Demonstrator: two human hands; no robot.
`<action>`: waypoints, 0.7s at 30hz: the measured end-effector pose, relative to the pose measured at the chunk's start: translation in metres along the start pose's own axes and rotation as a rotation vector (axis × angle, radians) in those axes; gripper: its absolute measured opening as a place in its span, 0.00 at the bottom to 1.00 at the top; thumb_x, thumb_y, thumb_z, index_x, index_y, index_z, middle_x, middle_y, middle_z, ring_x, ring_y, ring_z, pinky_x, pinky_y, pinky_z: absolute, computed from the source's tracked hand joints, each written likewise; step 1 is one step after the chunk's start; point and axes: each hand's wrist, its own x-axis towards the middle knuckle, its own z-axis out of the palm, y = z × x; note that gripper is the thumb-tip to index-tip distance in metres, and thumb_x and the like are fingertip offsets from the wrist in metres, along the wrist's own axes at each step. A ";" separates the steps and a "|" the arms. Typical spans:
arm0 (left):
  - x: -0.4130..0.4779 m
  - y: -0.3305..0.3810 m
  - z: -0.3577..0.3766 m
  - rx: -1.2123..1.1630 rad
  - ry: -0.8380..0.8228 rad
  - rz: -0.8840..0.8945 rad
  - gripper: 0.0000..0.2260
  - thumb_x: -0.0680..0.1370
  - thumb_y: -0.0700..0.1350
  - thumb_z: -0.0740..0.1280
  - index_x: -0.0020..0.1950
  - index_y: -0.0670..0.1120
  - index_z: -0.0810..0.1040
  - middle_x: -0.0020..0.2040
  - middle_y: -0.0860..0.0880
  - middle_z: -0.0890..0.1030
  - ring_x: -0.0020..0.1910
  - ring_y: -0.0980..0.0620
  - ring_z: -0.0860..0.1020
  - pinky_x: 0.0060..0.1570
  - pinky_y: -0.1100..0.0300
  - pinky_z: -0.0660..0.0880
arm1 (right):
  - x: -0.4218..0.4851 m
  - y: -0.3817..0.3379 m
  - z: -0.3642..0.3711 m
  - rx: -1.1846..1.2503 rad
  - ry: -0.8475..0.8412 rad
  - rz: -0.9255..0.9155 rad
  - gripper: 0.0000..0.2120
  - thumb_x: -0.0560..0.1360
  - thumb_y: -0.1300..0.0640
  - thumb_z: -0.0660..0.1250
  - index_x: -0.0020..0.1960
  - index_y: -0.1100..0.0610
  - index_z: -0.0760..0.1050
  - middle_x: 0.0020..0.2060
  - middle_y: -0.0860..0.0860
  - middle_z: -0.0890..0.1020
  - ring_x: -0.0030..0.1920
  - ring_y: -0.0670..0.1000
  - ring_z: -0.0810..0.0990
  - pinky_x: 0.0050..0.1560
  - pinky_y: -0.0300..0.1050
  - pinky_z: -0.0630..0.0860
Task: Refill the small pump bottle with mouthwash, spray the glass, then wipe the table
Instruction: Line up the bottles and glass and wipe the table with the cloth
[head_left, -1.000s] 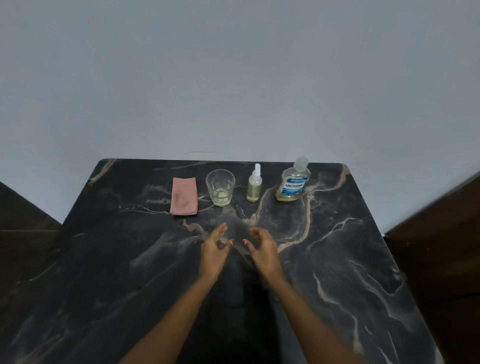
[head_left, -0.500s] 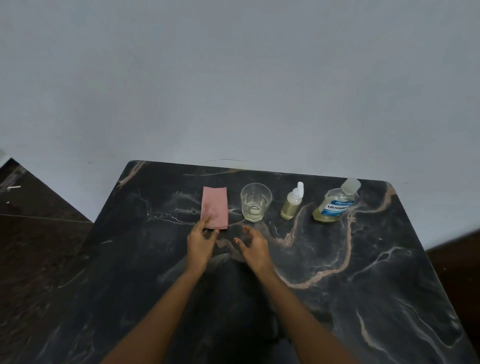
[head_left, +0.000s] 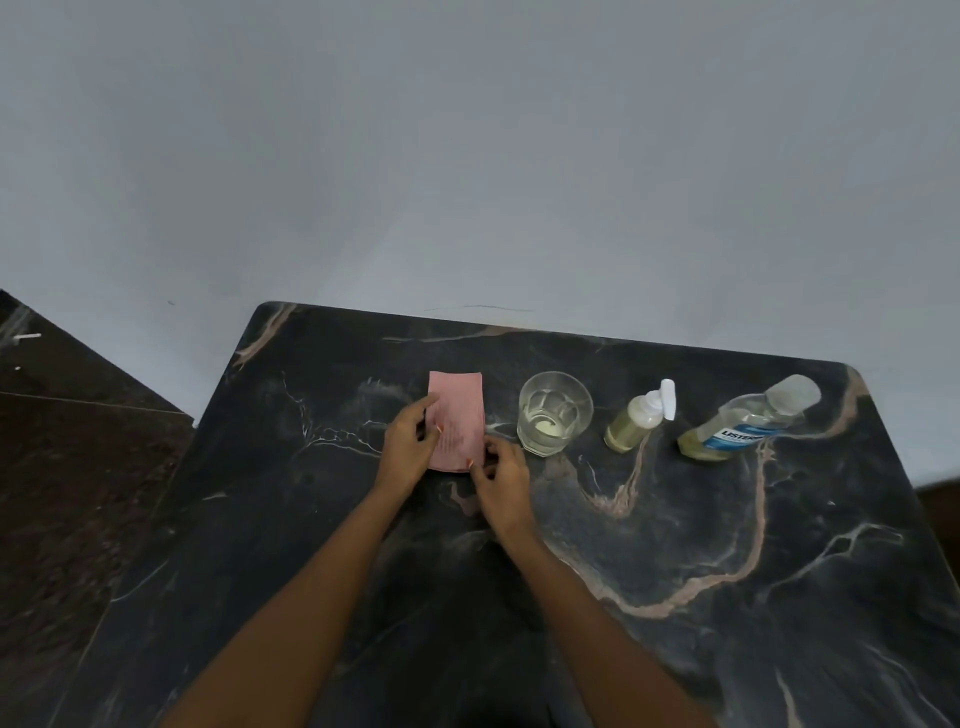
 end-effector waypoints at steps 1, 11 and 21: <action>0.003 -0.001 0.000 0.020 -0.006 0.000 0.18 0.74 0.31 0.62 0.64 0.38 0.71 0.64 0.40 0.73 0.63 0.45 0.72 0.64 0.53 0.69 | 0.001 -0.001 0.001 -0.003 0.012 0.001 0.17 0.75 0.64 0.63 0.63 0.62 0.70 0.60 0.58 0.71 0.57 0.54 0.74 0.60 0.50 0.73; -0.011 0.000 0.005 -0.026 0.103 -0.066 0.17 0.74 0.29 0.61 0.62 0.37 0.72 0.62 0.39 0.74 0.60 0.44 0.73 0.63 0.51 0.71 | -0.005 -0.002 -0.002 0.041 0.050 0.010 0.11 0.71 0.69 0.65 0.54 0.63 0.77 0.51 0.58 0.81 0.45 0.47 0.76 0.45 0.29 0.71; -0.084 0.017 0.012 -0.146 0.156 -0.046 0.17 0.73 0.28 0.61 0.60 0.38 0.74 0.61 0.40 0.75 0.60 0.45 0.74 0.63 0.49 0.71 | -0.064 0.013 -0.036 0.147 0.038 -0.028 0.05 0.70 0.68 0.68 0.44 0.61 0.79 0.41 0.53 0.82 0.41 0.46 0.78 0.38 0.24 0.71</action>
